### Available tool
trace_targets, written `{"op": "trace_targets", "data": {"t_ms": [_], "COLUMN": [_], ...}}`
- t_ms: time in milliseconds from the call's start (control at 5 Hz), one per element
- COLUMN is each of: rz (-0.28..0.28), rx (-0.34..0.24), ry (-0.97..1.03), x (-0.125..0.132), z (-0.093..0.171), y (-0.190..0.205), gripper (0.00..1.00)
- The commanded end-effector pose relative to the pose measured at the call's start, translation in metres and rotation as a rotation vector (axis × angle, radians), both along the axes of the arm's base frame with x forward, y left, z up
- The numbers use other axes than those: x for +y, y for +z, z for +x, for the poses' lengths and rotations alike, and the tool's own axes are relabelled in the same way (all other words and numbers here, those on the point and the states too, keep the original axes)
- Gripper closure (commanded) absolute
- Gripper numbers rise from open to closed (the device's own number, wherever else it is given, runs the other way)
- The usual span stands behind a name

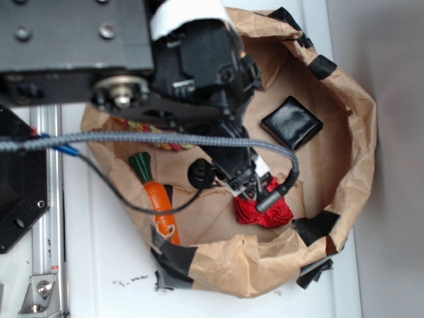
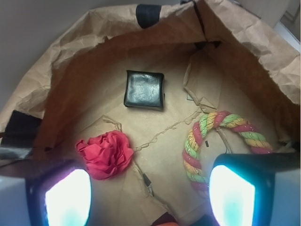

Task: Grab the black box.

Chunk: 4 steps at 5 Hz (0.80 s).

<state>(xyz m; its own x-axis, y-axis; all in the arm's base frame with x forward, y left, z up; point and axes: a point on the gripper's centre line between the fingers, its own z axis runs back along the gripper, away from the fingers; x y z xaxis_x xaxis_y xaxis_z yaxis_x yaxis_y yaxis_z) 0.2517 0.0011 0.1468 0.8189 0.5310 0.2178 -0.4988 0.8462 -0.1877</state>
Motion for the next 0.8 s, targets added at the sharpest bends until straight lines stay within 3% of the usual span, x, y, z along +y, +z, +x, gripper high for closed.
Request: {"op": "trace_targets", "data": {"t_ms": [0, 200, 600], "rz": [-0.003, 0.05, 0.077], "rx": [-0.03, -0.051, -0.042], "ry": [0.028, 0.053, 0.084], "x": [0.013, 0.015, 0.031], "z": [0.003, 0.033, 0.053], "y": [0.009, -0.026, -0.058], "gripper": [0.0, 0.0, 0.0]}}
